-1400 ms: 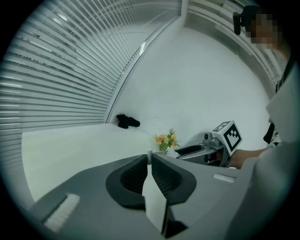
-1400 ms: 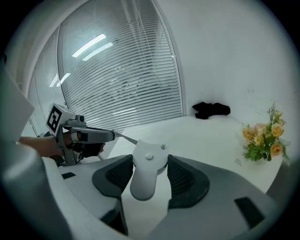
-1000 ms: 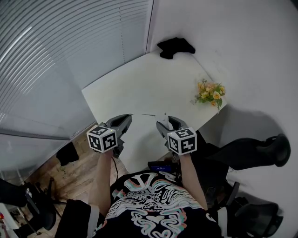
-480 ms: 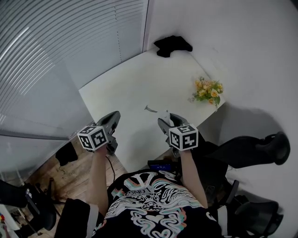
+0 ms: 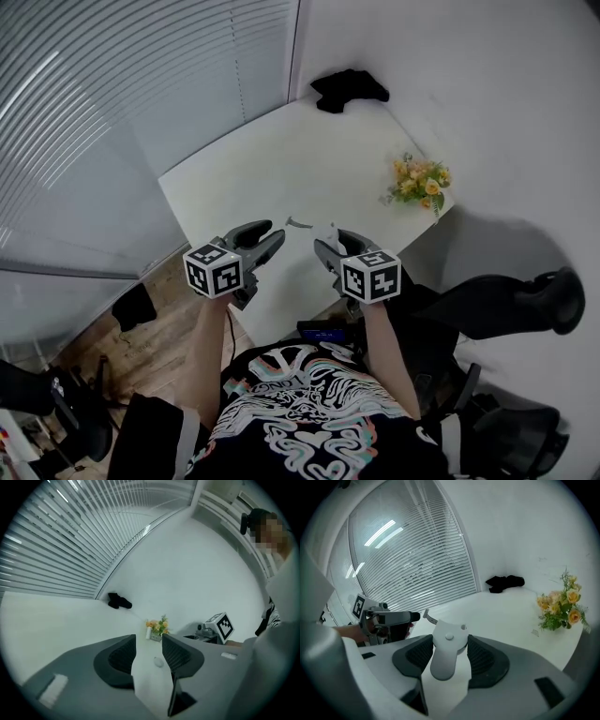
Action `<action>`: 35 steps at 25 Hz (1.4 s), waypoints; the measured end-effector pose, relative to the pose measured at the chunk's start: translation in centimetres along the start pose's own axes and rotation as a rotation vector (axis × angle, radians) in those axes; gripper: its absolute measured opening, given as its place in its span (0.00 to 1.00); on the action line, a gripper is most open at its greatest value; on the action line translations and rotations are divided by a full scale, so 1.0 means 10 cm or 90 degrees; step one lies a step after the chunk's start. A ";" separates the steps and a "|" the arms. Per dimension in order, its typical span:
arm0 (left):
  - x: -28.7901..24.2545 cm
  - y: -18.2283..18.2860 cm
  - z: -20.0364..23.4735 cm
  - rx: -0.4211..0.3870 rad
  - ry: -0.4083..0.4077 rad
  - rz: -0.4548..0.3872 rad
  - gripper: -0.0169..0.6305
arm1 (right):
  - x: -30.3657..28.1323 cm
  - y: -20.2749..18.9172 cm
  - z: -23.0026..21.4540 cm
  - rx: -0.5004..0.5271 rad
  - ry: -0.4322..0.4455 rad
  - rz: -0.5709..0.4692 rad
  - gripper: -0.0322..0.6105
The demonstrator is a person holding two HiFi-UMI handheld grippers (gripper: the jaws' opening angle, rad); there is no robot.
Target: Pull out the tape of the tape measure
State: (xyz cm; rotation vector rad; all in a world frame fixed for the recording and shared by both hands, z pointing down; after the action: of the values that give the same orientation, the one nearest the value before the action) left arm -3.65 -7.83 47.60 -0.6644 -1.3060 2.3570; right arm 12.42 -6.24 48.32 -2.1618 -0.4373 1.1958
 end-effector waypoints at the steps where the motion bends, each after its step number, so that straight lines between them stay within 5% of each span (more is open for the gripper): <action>1: -0.05 0.01 0.00 0.004 -0.003 -0.003 0.30 | 0.00 0.00 0.02 -0.001 0.007 0.001 0.41; 10: -0.25 0.02 -0.02 0.109 -0.039 -0.067 0.32 | 0.01 -0.01 0.14 -0.009 0.047 0.000 0.41; 14: -0.23 0.05 -0.02 0.173 -0.063 -0.117 0.22 | 0.02 0.00 0.14 -0.014 0.058 -0.003 0.41; 21: -0.24 0.06 -0.10 0.192 -0.107 -0.128 0.16 | 0.03 -0.01 0.14 -0.018 0.065 -0.002 0.41; 26: -0.11 0.16 0.03 0.206 -0.052 -0.183 0.14 | 0.04 -0.01 0.10 -0.034 0.055 -0.003 0.41; 35: 0.06 0.20 0.19 0.211 0.002 -0.195 0.08 | 0.03 -0.01 0.06 -0.060 0.044 -0.001 0.41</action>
State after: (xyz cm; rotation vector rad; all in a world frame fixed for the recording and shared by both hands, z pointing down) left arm -5.37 -9.84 46.67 -0.3392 -0.9077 2.2387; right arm 12.05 -5.79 47.96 -2.2744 -0.4737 1.1159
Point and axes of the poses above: the fingertips, and each gripper's own axes: x backward along the fingers, z to its left, y out of its top, the point moved 4 cm from there along x, backward along the fingers, and after that the axes turned 8 degrees about -x, right-handed, at the moved point
